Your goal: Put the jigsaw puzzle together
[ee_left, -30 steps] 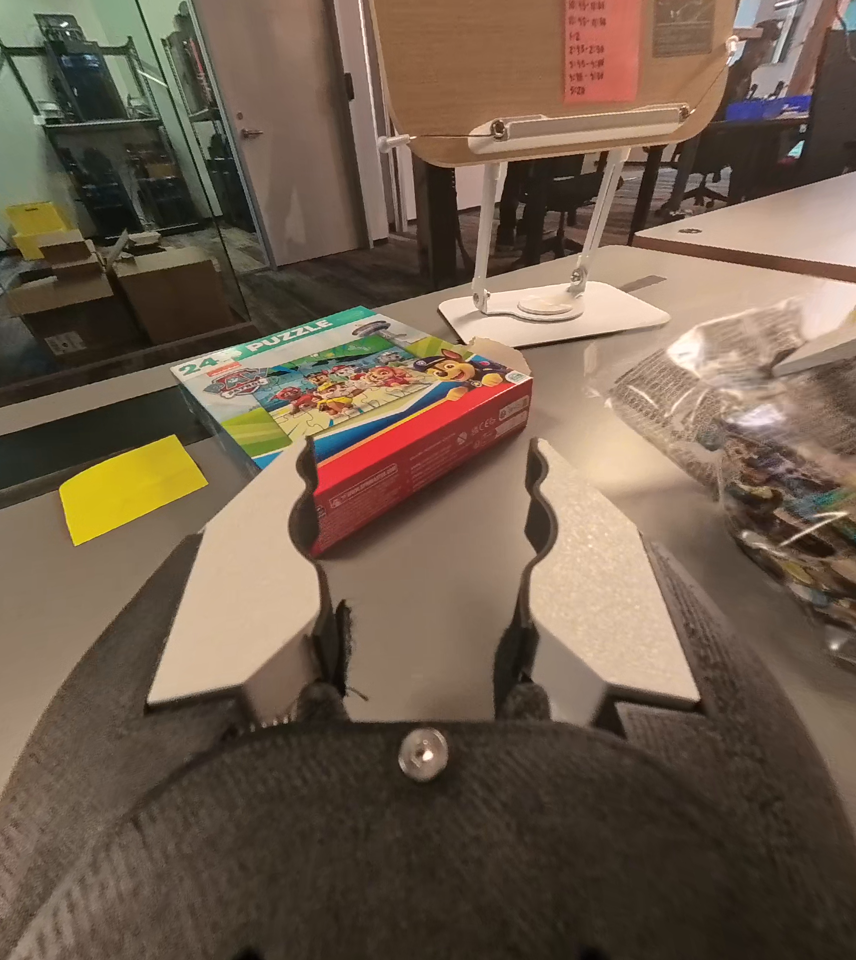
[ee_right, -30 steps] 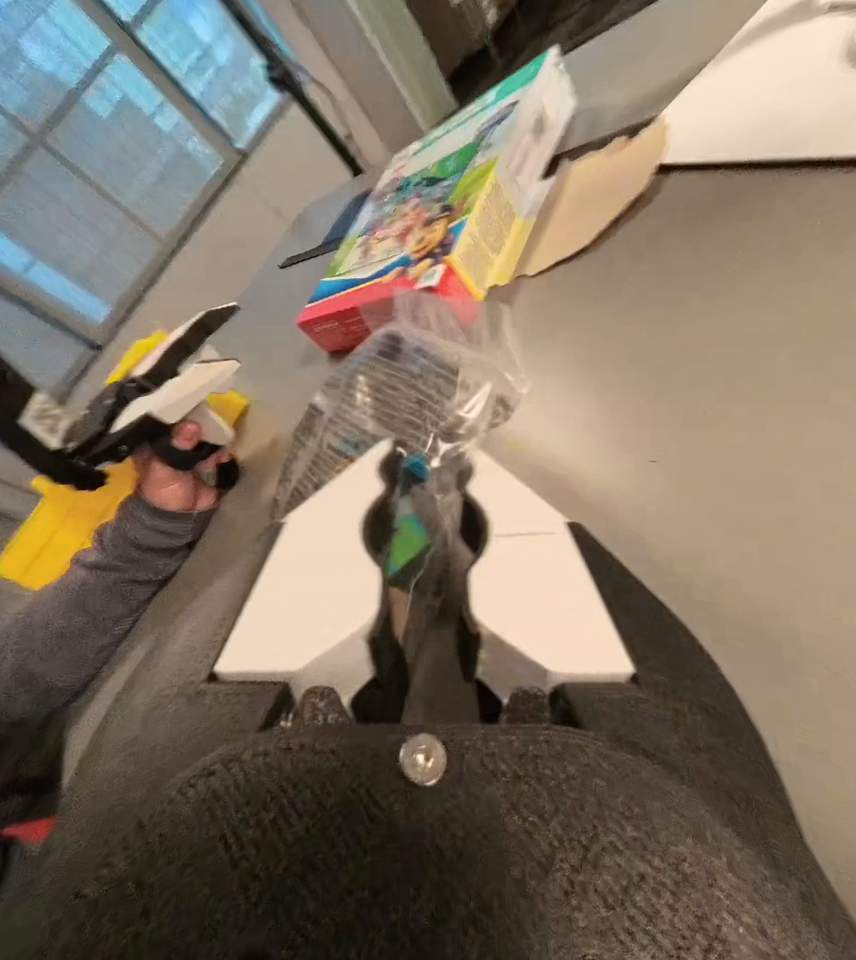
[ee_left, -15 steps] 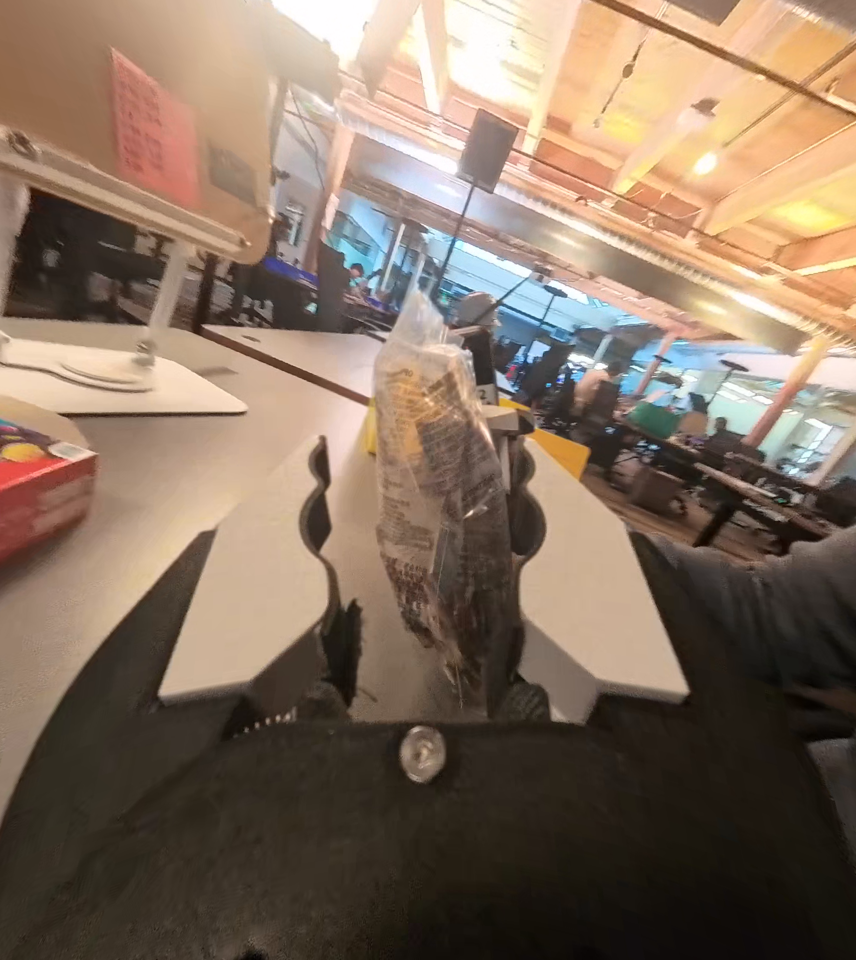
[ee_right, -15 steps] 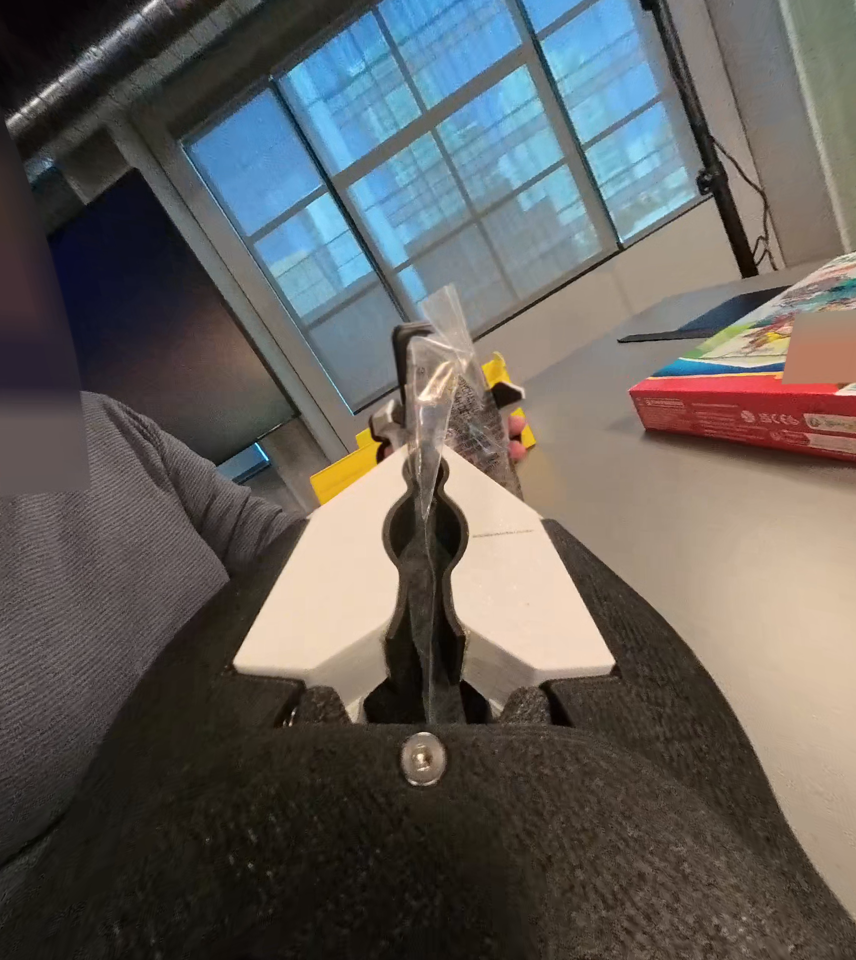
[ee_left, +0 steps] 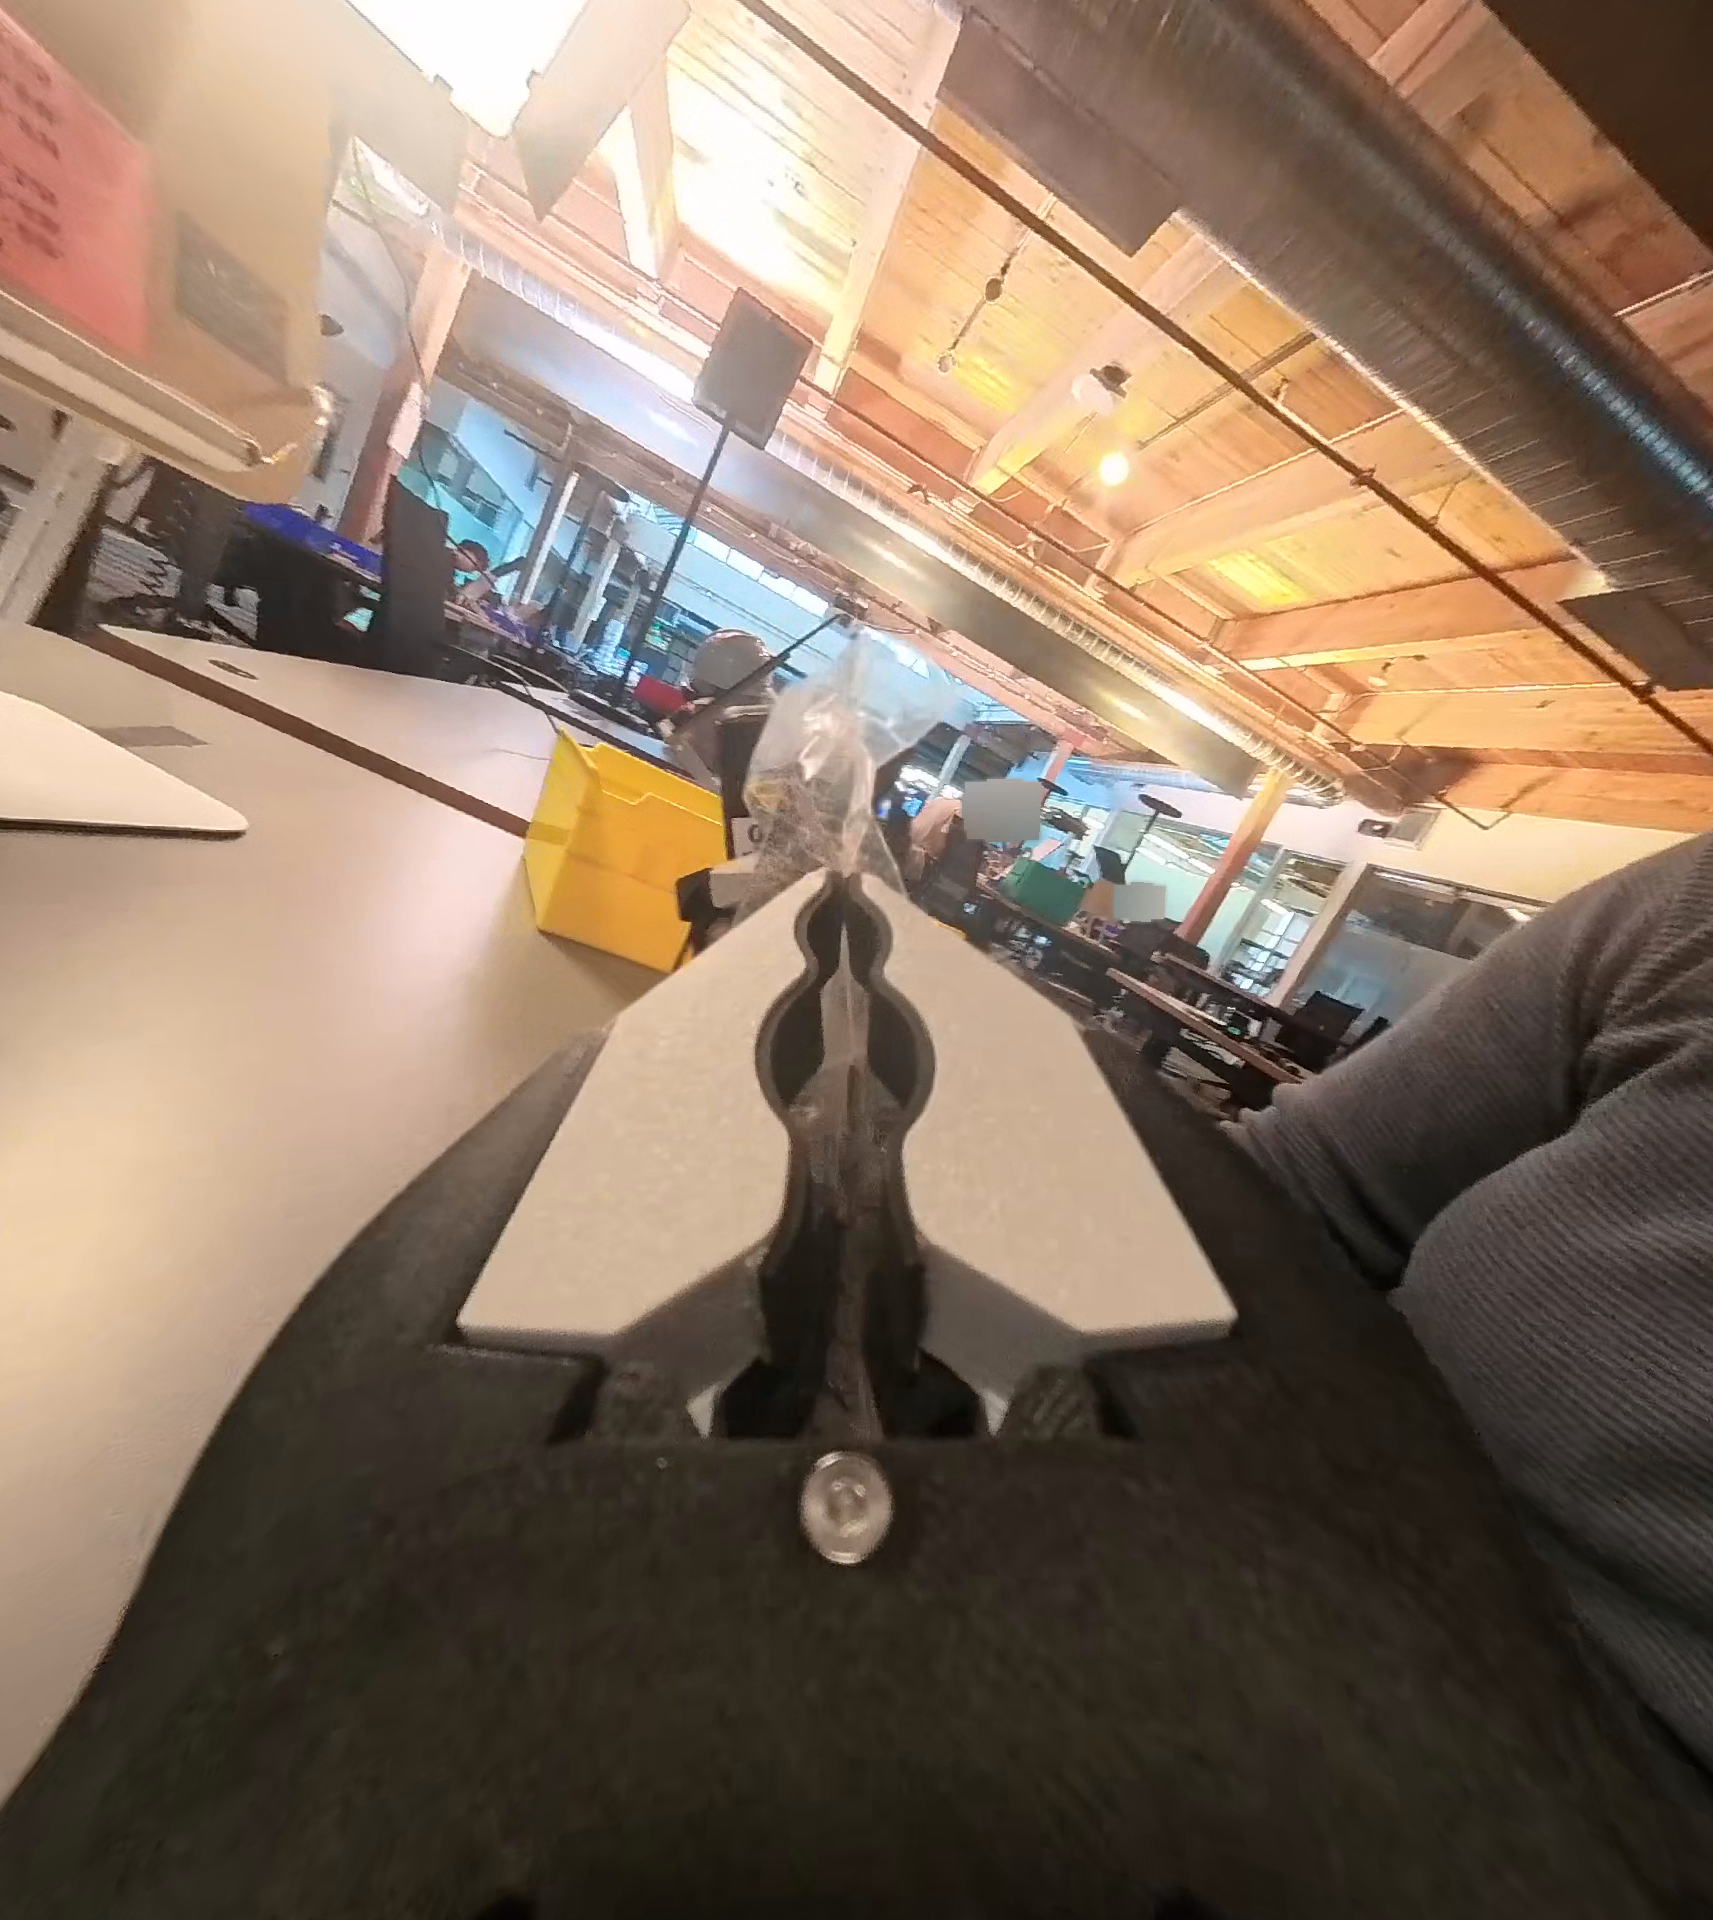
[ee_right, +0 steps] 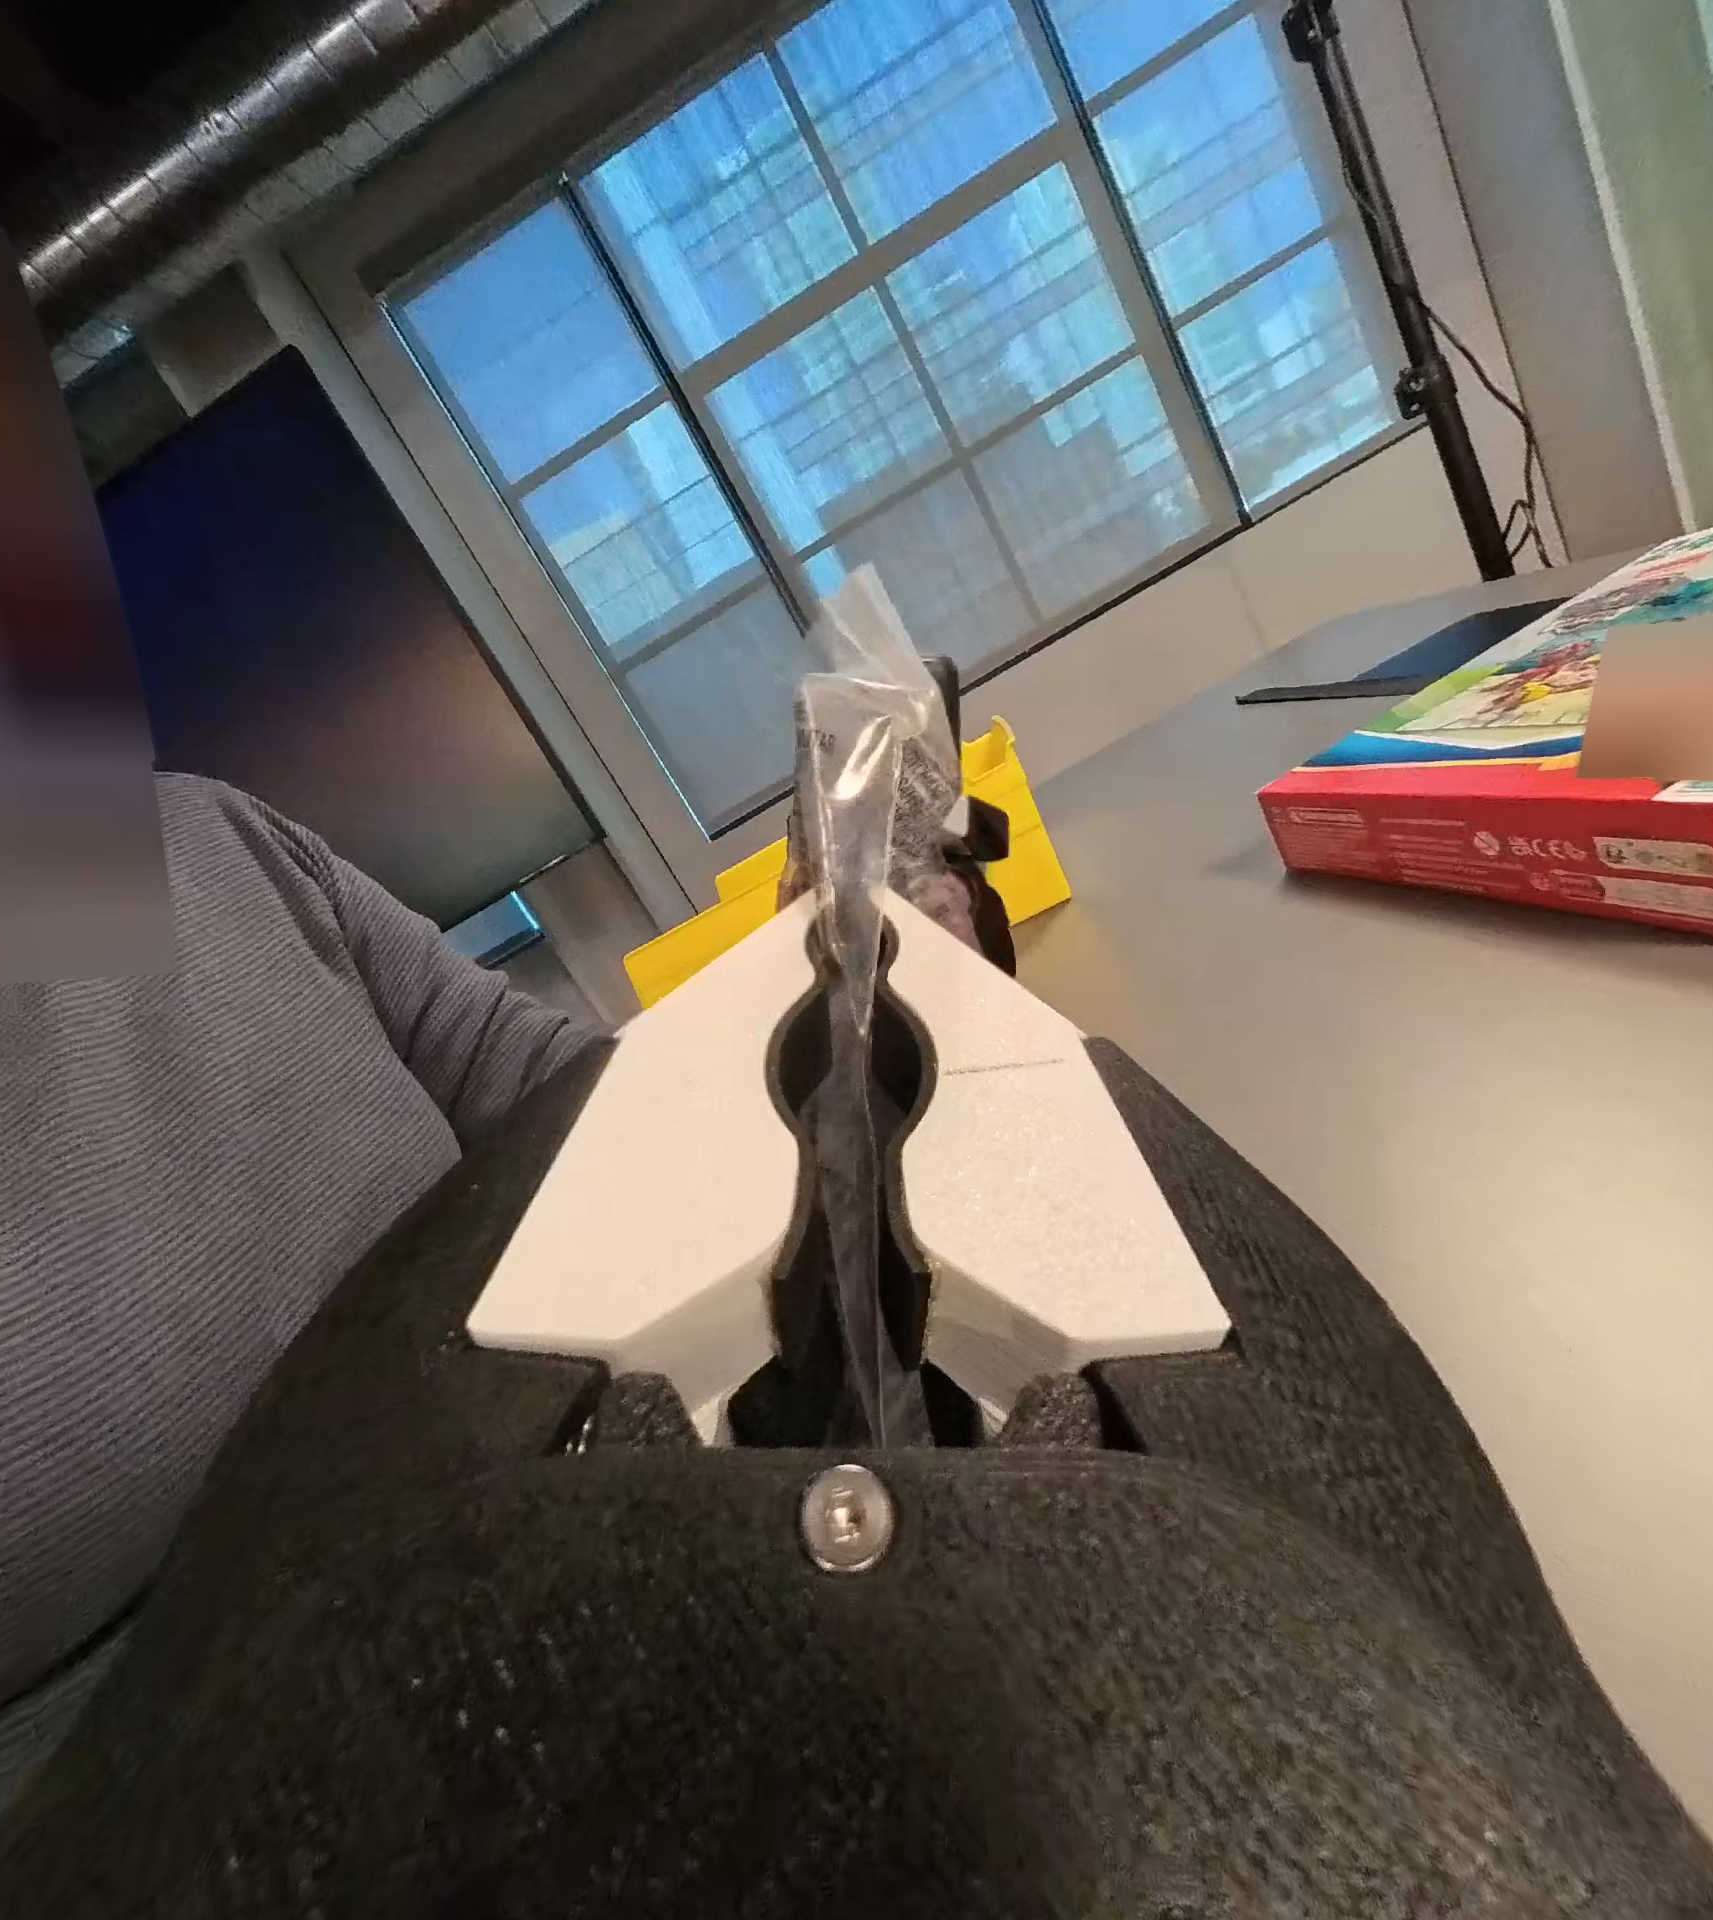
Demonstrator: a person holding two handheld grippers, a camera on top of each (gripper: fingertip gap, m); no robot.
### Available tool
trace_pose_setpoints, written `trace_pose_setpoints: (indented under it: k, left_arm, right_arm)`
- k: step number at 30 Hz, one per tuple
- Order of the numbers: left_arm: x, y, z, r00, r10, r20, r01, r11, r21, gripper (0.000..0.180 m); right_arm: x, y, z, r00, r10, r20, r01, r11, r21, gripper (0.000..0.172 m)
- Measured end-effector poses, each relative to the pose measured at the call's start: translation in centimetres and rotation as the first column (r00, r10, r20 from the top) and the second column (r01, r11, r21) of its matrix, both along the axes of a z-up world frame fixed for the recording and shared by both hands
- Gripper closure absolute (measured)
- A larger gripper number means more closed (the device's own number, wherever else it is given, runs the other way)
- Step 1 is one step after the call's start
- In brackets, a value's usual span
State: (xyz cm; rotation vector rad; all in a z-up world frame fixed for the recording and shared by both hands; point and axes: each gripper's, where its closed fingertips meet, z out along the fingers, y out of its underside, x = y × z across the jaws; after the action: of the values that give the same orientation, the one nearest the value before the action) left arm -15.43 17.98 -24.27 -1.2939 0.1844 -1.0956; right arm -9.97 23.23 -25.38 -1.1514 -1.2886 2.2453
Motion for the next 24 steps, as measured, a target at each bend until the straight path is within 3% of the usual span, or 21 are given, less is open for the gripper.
trace_pose_setpoints:
  k: [5, 8, 10, 13, 14, 15, 16, 17, 20, 24]
  left_arm:
    - [0.5, -0.1, 0.0, 0.998, -0.06, 0.036, 0.06, 0.998, -0.016, 0.18]
    - [0.0, 0.4, 0.2, 0.999, 0.041, 0.015, -0.041, 0.999, 0.014, 0.178]
    - [-0.3, 0.5, 1.1, 0.993, 0.115, 0.0, -0.115, 0.992, 0.057, 0.154]
    - [-0.3, 0.8, 0.9, 0.991, 0.13, -0.036, -0.129, 0.991, 0.047, 0.18]
    - [-0.5, 1.0, 0.7, 0.99, 0.136, -0.031, -0.135, 0.991, 0.025, 0.18]
    - [-0.6, 1.1, 0.6, 0.992, 0.125, -0.018, -0.125, 0.992, 0.011, 0.18]
    - [-0.8, 1.1, 0.7, 0.993, 0.118, -0.002, -0.118, 0.993, 0.006, 0.18]
    - [-0.9, 1.2, 0.8, 0.993, 0.122, 0.004, -0.122, 0.993, 0.004, 0.18]
    - [-0.4, 1.1, 1.1, 0.992, 0.117, -0.053, -0.117, 0.993, 0.02, 0.18]
    - [0.5, 0.9, 1.1, 0.976, 0.122, -0.18, -0.118, 0.992, 0.035, 0.18]
  right_arm:
    - [0.1, 0.6, -0.2, 0.999, -0.034, 0.02, 0.034, 0.999, 0.018, 0.172]
    - [0.0, 0.7, -0.4, 0.998, -0.054, 0.036, 0.053, 0.998, 0.032, 0.172]
    - [-0.1, 0.7, -0.5, 0.997, -0.056, 0.046, 0.054, 0.998, 0.04, 0.172]
    - [-0.1, 0.8, -0.6, 0.996, -0.062, 0.057, 0.059, 0.997, 0.043, 0.172]
    - [-0.5, 1.4, -0.8, 0.99, -0.115, 0.078, 0.111, 0.992, 0.059, 0.168]
    - [-1.0, 2.6, -1.1, 0.973, -0.208, 0.102, 0.199, 0.976, 0.091, 0.145]
    - [-1.3, 4.0, -1.2, 0.938, -0.322, 0.127, 0.303, 0.941, 0.148, 0.116]
    - [-1.3, 5.1, -1.0, 0.898, -0.419, 0.135, 0.381, 0.893, 0.239, 0.103]
    - [-1.3, 3.7, 1.3, 0.859, -0.512, 0.021, 0.412, 0.714, 0.566, 0.112]
    - [-3.3, -1.5, 3.9, 0.929, -0.367, -0.035, 0.227, 0.495, 0.839, 0.116]
